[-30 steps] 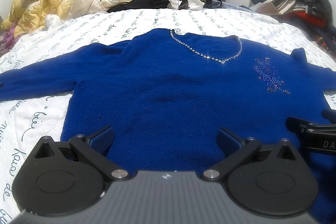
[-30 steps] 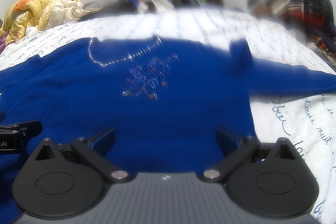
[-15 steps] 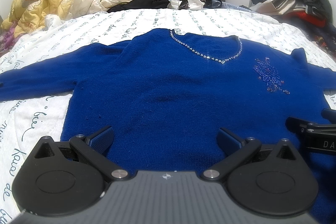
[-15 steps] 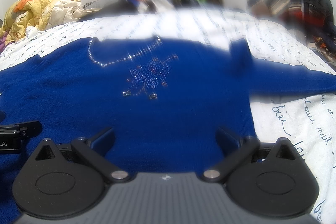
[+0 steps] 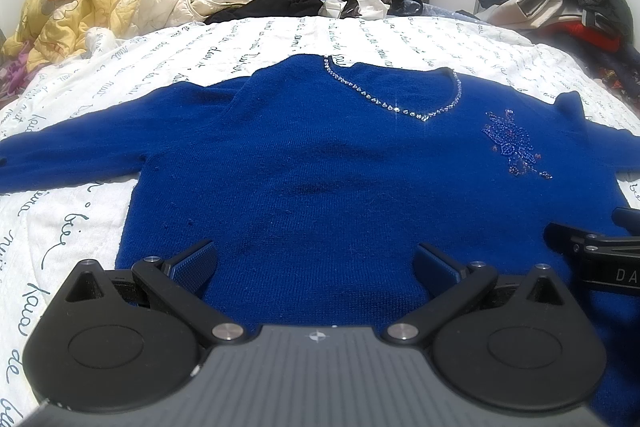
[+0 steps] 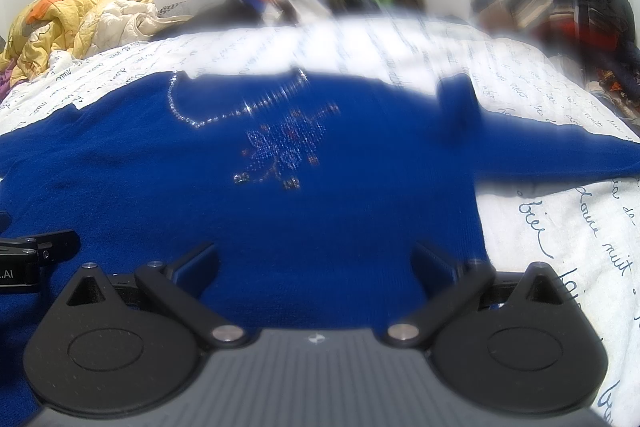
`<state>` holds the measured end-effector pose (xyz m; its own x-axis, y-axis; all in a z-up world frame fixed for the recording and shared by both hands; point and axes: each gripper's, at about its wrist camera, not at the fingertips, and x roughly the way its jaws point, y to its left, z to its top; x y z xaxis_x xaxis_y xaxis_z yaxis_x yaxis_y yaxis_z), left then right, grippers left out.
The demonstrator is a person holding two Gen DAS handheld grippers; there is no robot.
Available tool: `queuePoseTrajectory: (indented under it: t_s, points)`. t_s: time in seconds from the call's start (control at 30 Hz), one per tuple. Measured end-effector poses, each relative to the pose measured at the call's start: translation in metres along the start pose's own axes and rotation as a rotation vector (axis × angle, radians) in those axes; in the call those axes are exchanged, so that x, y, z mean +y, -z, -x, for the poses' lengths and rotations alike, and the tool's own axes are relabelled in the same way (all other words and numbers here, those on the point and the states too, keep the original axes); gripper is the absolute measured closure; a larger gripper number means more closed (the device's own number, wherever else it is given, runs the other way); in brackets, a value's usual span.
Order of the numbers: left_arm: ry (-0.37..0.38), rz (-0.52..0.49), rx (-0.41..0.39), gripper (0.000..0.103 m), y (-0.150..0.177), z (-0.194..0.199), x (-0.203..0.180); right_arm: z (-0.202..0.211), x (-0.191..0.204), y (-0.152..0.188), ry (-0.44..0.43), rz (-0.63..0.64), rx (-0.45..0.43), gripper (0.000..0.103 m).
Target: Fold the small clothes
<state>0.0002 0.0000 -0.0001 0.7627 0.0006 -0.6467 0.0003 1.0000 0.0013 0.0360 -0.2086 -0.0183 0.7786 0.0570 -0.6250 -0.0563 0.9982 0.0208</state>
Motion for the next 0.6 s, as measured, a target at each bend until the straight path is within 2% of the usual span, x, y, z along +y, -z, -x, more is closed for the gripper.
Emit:
queuePoseTrajectory:
  t_s: [0.53, 0.6]
  points:
    - [-0.015, -0.004, -0.002, 0.0, 0.0006, -0.0007, -0.0035, -0.0002, -0.0004, -0.0007, -0.002, 0.002, 0.004, 0.0]
    - [-0.012, -0.003, -0.001, 0.0, 0.0006, 0.0011, -0.002, 0.001, -0.0072, -0.0067, -0.054, 0.01, 0.039, 0.0]
